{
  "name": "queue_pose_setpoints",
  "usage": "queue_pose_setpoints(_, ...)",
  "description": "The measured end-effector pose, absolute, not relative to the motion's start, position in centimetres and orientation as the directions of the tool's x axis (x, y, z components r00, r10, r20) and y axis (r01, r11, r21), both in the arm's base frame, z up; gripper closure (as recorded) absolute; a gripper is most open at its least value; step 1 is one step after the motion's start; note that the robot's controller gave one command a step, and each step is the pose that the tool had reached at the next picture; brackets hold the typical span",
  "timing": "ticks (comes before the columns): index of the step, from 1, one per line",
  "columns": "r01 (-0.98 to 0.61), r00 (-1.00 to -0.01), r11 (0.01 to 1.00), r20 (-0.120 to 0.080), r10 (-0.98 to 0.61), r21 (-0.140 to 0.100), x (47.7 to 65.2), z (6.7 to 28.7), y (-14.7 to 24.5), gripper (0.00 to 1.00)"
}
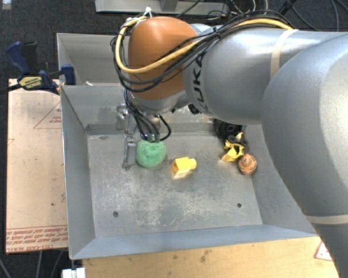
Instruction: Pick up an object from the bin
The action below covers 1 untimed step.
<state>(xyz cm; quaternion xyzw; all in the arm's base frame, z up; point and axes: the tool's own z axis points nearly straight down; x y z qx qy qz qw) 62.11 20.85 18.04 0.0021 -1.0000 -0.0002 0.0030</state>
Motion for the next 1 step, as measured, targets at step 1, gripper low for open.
queue_pose_setpoints(1,-0.001,-1.0,1.0,-0.001,-0.001,0.002,62.26,18.56,20.76,0.0)
